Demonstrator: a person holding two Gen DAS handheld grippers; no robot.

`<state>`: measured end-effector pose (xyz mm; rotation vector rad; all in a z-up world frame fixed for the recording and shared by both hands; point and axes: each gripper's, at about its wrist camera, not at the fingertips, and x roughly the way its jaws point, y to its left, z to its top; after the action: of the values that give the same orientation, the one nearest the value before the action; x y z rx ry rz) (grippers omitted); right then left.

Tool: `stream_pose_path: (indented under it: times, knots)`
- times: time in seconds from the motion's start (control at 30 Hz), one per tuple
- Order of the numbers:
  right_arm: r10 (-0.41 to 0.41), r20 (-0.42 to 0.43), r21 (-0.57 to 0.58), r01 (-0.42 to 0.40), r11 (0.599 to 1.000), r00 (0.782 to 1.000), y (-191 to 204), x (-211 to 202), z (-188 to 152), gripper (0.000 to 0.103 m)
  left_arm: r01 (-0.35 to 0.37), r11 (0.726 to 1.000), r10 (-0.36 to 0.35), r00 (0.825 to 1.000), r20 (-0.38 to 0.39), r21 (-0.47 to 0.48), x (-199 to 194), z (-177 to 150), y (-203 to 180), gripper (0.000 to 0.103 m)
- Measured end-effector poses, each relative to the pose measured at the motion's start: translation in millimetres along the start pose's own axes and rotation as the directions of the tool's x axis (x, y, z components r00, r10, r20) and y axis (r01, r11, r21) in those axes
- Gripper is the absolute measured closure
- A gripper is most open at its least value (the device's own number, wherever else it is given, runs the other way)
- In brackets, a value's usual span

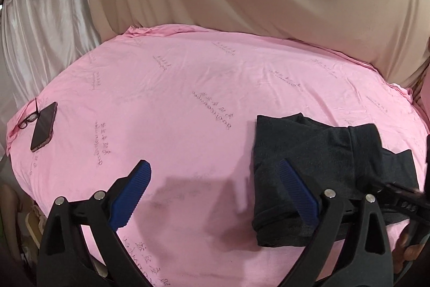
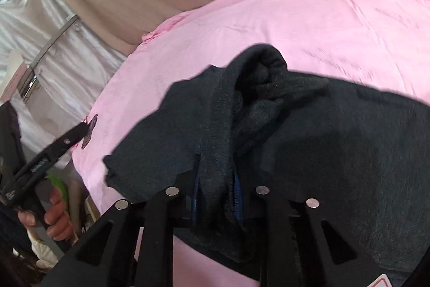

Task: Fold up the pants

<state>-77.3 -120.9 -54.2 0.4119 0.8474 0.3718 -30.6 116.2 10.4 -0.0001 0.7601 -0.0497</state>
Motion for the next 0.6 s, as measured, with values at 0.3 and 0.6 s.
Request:
stream_pose_path:
  times: [0.3, 0.6]
  knots:
    - [-0.298, 0.087, 0.055, 0.294, 0.954, 0.951, -78, -128, -9, 0.086, 0.076, 0.997, -0.076, 0.997, -0.012, 0.006, 0, -6, -18, 0.009]
    - [-0.264, 0.068, 0.237, 0.241, 0.941, 0.962, -144, -127, -53, 0.077, 0.186, 0.977, -0.175, 0.979, -0.105, 0.105, 23, -13, -98, 0.009]
